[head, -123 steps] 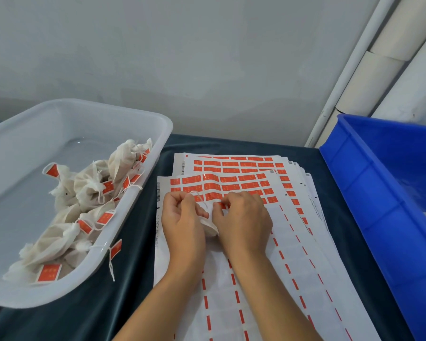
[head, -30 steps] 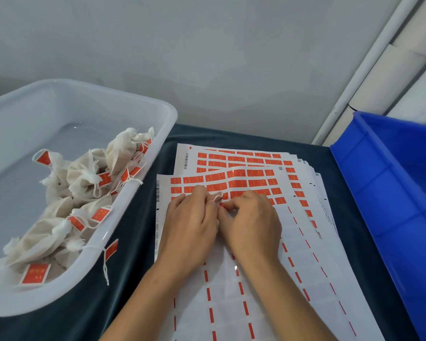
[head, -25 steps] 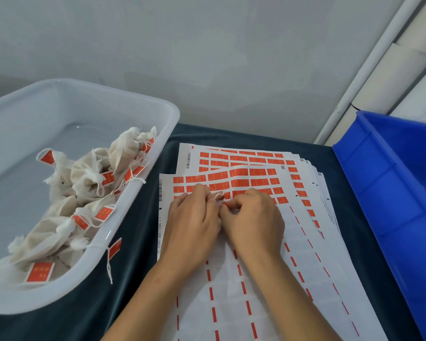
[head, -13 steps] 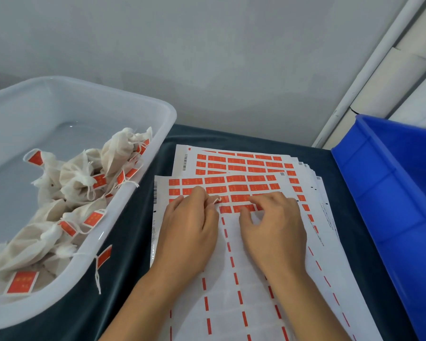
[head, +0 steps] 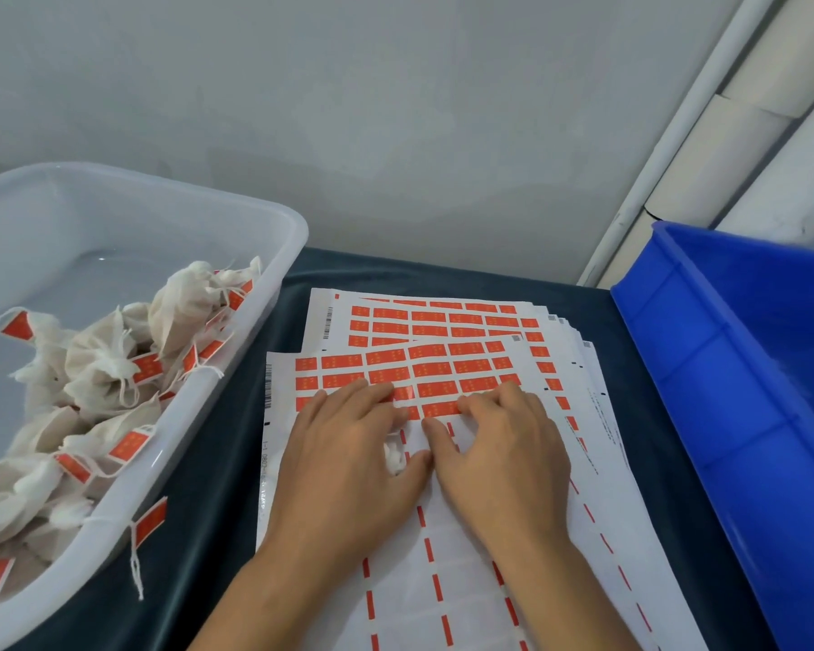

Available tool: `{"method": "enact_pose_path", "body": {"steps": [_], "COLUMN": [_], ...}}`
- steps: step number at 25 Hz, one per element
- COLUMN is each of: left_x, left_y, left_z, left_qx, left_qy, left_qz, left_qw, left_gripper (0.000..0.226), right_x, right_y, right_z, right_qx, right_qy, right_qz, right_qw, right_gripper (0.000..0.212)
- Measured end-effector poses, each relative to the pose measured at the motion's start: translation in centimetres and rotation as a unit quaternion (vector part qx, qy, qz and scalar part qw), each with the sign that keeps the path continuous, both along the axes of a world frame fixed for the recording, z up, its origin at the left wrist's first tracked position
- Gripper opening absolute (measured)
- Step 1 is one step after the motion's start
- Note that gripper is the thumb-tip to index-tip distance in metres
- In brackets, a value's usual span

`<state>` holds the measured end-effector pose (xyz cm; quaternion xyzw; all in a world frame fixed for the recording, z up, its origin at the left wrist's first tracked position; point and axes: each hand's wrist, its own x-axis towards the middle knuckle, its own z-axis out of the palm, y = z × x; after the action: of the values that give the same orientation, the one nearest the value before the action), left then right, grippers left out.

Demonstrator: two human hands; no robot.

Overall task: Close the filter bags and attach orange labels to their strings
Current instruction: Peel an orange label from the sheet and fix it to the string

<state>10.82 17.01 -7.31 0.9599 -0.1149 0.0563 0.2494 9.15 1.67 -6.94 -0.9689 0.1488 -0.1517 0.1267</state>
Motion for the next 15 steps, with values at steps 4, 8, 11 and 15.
{"method": "enact_pose_path", "body": {"steps": [4,8,11,15], "left_x": [0.1,0.1,0.2,0.0], "left_y": [-0.1,-0.1,-0.2,-0.3], "left_z": [-0.2,-0.3,-0.3,-0.4], "left_qx": [0.008,0.005,0.004,0.033], "left_qy": [-0.003,-0.010,-0.001,0.003], "left_qz": [-0.006,0.000,0.000,-0.002], "left_qw": [1.000,1.000,1.000,0.999], "left_gripper": [0.056,0.055,0.057,0.066], "right_x": [0.5,0.8,1.3,1.4], "right_y": [0.3,0.1,0.0,-0.3], "right_z": [0.2,0.4,0.2,0.1], "right_qx": [-0.013,0.022,0.050,0.068], "right_qy": [-0.002,-0.007,-0.029,-0.039], "right_qz": [0.013,0.006,-0.005,-0.021], "right_qw": [1.000,1.000,0.998,0.997], "right_gripper": [0.049,0.051,0.050,0.050]}}
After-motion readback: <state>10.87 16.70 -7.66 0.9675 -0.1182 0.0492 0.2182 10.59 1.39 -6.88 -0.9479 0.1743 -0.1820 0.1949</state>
